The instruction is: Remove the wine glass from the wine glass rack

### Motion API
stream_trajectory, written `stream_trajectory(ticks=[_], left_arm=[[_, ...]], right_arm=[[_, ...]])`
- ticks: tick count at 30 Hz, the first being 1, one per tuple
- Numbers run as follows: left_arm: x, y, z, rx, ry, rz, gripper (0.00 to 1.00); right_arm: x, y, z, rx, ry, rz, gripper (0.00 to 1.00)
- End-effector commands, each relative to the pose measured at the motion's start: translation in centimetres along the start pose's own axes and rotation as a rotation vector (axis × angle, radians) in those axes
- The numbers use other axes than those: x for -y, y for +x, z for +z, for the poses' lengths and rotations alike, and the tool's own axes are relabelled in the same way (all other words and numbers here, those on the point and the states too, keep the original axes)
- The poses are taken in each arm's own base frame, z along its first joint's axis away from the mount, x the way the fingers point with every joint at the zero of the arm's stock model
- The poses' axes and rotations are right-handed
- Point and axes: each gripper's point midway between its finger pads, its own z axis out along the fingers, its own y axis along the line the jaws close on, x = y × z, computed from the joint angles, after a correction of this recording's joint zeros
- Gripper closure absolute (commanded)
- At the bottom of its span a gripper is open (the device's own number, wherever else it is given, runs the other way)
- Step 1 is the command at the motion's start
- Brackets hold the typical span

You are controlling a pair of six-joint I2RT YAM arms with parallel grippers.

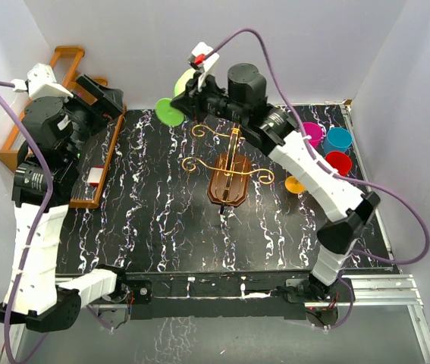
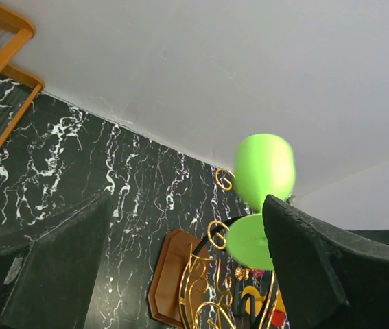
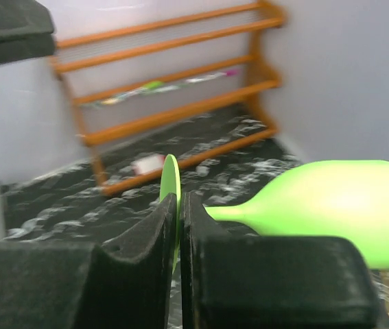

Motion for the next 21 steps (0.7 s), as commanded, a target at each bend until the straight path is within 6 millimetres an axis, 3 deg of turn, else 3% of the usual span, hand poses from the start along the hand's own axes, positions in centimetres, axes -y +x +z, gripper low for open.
stream_trajectory(ticks=[1, 8, 10, 14, 17, 21], left_arm=[[2.7, -1.1, 0.2, 0.011, 0.112, -0.018, 0.12], [9.3, 2.1, 2.7, -0.214, 0.389, -0.118, 0.18], [12.0, 3.4, 2.2, -0.339, 0.521, -0.173, 0.19], [15.6, 7.1, 1.8, -0.659, 0.736, -0.365, 0.21], [17.2, 7.8, 0.0, -0.864, 0.873, -0.551, 0.22], [17.4, 8.6, -1.1, -1.024, 0.929, -0.589, 0.21]], right_arm=[[3.6, -10.1, -7.5, 0.244, 0.36, -0.395, 0.92], [3.0, -8.2, -12.5, 0.324, 0.436, -0.74, 0.92], [2.9, -7.4, -13.3, 0.316, 0.445, -0.806, 0.92], [2.8, -5.7, -14.1, 0.265, 0.447, -0.937, 0.92], [3.2, -4.9, -14.9, 0.229, 0.479, -0.995, 0.92], [3.8, -4.1, -15.5, 0.188, 0.514, -1.057, 0.92]])
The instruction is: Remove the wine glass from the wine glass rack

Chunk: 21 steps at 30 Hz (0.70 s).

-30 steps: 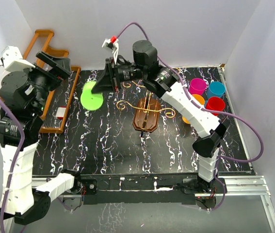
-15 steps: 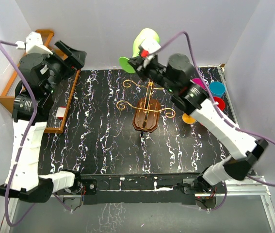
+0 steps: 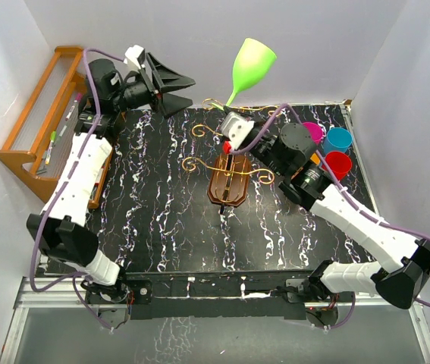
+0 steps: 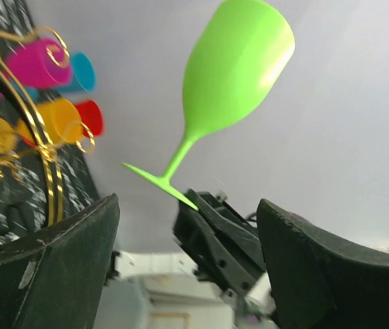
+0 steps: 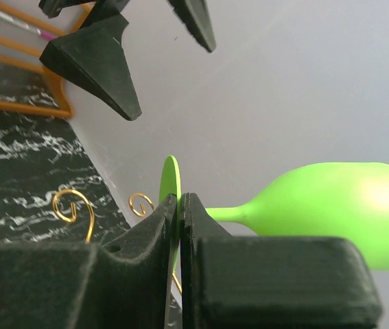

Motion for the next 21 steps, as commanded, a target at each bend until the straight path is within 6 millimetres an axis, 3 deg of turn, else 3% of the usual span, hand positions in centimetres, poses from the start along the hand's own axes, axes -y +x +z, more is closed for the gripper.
stream_trajectory(ticks=[1, 10, 21], left_arm=[[5.2, 4.5, -2.3, -0.307, 0.174, -0.071, 0.21], [2.6, 5.4, -2.2, -0.372, 0.126, -0.147, 0.22], [0.0, 5.5, -1.5, -0.38, 0.062, -0.172, 0.24]], right_arm=[[3.8, -2.4, -1.6, 0.054, 0.133, -0.143, 0.92], [3.0, -2.5, -1.3, 0.086, 0.122, -0.162, 0.92], [1.2, -4.2, -0.1, 0.188, 0.062, -0.163, 0.92]])
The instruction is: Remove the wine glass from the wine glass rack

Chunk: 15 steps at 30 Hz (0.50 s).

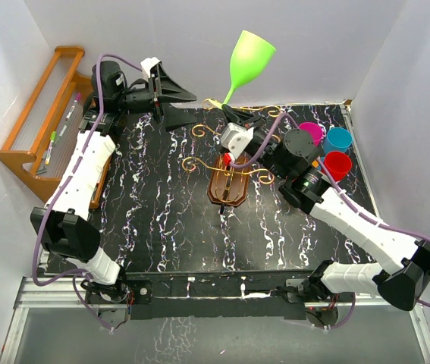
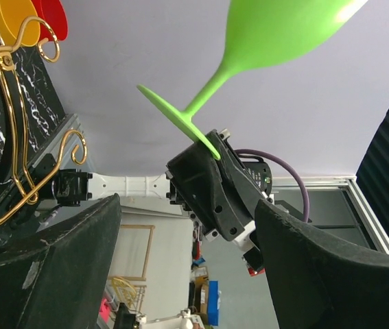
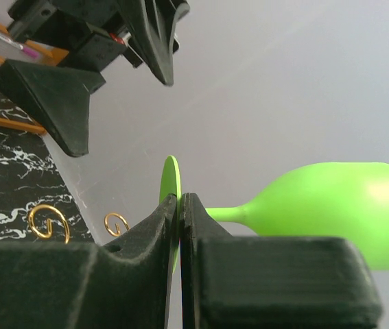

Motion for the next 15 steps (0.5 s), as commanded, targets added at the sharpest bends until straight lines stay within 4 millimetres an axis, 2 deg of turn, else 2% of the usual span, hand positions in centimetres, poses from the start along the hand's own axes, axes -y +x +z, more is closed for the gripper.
stream_trajectory(ticks=[1, 7, 11, 15], left_arm=[[0.1, 0.9, -0.1, -0.023, -0.006, 0.01, 0.24], [-0.6, 0.9, -0.1, -0.016, -0.015, -0.005, 0.25], [-0.7, 1.1, -0.1, -0.019, -0.017, -0.011, 0.27], [-1.3, 1.3, 0.0, -0.024, -0.023, -0.023, 0.33]], right_arm=[[1.1, -2.9, 0.6, 0.112, 0.035, -0.017, 0.92], [-1.2, -3.4, 1.7, 0.125, 0.001, -0.027, 0.92], [-1.7, -3.8, 2.3, 0.14, 0.013, -0.024, 0.92], [-2.2, -4.6, 2.5, 0.163, 0.016, -0.018, 0.92]])
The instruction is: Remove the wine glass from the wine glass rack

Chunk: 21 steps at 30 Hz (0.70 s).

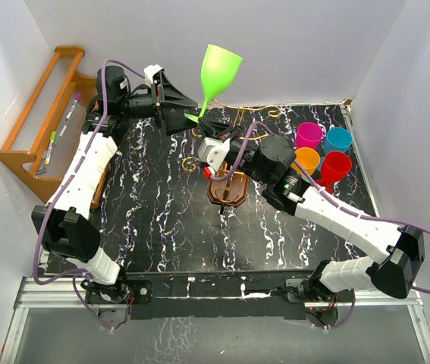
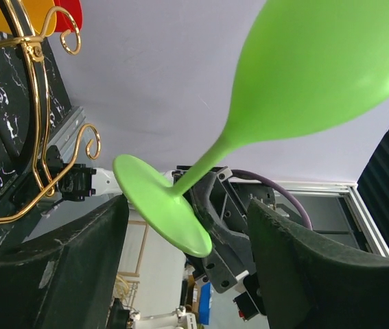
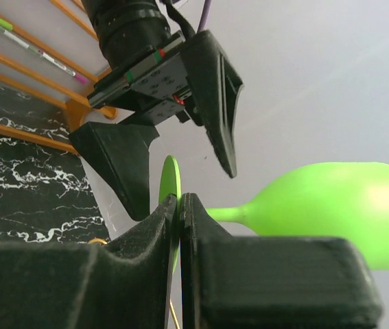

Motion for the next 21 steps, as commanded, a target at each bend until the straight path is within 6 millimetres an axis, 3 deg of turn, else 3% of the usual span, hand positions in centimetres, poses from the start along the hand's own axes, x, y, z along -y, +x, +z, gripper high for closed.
stream_trajectory(ticks=[1, 8, 19, 21], left_arm=[[0.5, 1.3, -0.3, -0.018, 0.007, 0.017, 0.35], [0.0, 1.2, 0.2, -0.019, -0.001, 0.012, 0.44], [-0.4, 0.9, 0.3, -0.009, 0.008, -0.001, 0.97], [-0.7, 0.8, 0.4, -0.002, 0.007, -0.007, 1.0]], right_arm=[[2.8, -2.9, 0.0, 0.086, 0.116, -0.028, 0.92], [1.3, -3.7, 0.2, 0.101, 0.087, -0.025, 0.92], [0.9, -3.2, -0.8, 0.057, 0.091, -0.005, 0.92], [1.0, -3.2, -1.3, 0.048, 0.099, 0.006, 0.92]])
